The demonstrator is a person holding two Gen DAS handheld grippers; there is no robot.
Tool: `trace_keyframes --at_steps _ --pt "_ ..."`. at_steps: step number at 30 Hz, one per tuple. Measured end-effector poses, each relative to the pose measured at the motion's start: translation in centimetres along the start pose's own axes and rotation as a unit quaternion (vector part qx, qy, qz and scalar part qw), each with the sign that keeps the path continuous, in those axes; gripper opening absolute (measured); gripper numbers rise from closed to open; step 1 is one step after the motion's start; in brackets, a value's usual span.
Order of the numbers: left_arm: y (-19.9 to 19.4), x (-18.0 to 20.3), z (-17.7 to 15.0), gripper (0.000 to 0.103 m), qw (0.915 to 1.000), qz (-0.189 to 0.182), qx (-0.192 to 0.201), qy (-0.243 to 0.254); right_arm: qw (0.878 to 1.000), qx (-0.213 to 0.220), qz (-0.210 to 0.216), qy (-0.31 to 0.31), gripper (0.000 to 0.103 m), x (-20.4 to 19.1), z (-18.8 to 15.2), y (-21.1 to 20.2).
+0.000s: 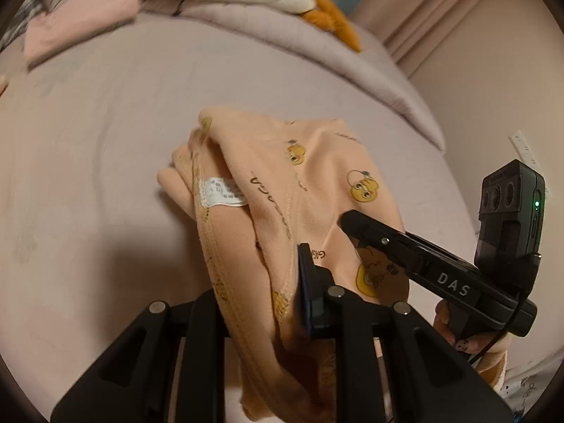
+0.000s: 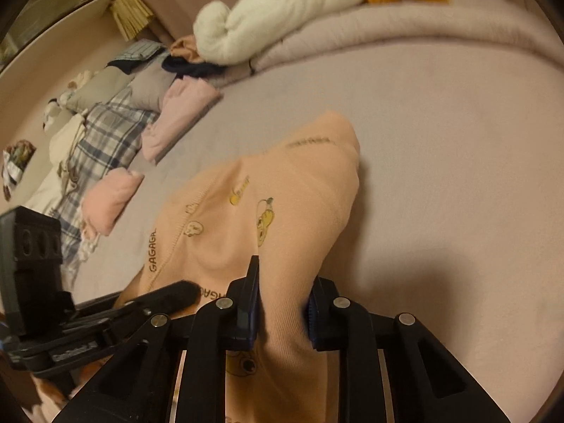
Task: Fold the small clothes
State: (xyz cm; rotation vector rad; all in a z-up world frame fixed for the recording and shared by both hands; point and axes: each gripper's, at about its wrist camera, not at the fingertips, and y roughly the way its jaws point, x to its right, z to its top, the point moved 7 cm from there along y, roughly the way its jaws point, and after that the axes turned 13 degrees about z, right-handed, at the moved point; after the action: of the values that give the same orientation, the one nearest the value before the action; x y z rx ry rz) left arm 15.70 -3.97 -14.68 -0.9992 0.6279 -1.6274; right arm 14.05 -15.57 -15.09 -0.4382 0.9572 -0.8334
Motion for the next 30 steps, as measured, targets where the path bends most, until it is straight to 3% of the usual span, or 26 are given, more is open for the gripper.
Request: trace_keyframes --at_steps 6,13,15,17,18,20,23,26,30 --pt "0.9 2.4 1.3 0.020 0.9997 -0.006 0.012 0.021 0.999 0.027 -0.023 -0.017 0.023 1.4 1.9 -2.4" --pt "3.4 2.8 0.8 0.025 0.9989 0.026 -0.016 0.037 0.998 0.006 -0.064 0.013 0.025 4.0 0.9 -1.8" --pt "3.3 2.7 0.7 0.035 0.9986 0.032 -0.016 0.039 0.997 0.005 -0.075 0.013 0.026 4.4 0.7 -2.1" --pt "2.3 2.7 0.9 0.055 0.9983 0.041 -0.003 0.041 0.997 0.004 -0.081 0.013 0.029 4.4 0.7 -2.4" --pt "1.6 2.7 1.2 0.059 0.9980 0.046 0.009 0.041 0.996 0.008 -0.088 0.012 0.030 4.3 0.7 -3.1" --pt "0.3 2.7 1.6 0.078 0.9971 0.056 0.028 0.043 0.995 0.023 -0.097 0.003 0.049 3.9 1.1 -4.0" --pt "-2.1 3.0 2.6 0.091 0.9949 0.066 0.059 0.049 0.992 0.059 -0.110 -0.022 0.067 2.5 2.0 -6.4" --pt "-5.0 3.0 3.1 0.102 0.9923 0.068 0.092 0.047 0.988 0.082 -0.122 -0.042 0.070 0.9 2.5 -8.8" --pt "-8.0 3.2 2.8 0.102 0.9892 0.073 0.119 0.046 0.985 0.111 -0.118 -0.056 0.078 -1.1 2.6 -11.6"
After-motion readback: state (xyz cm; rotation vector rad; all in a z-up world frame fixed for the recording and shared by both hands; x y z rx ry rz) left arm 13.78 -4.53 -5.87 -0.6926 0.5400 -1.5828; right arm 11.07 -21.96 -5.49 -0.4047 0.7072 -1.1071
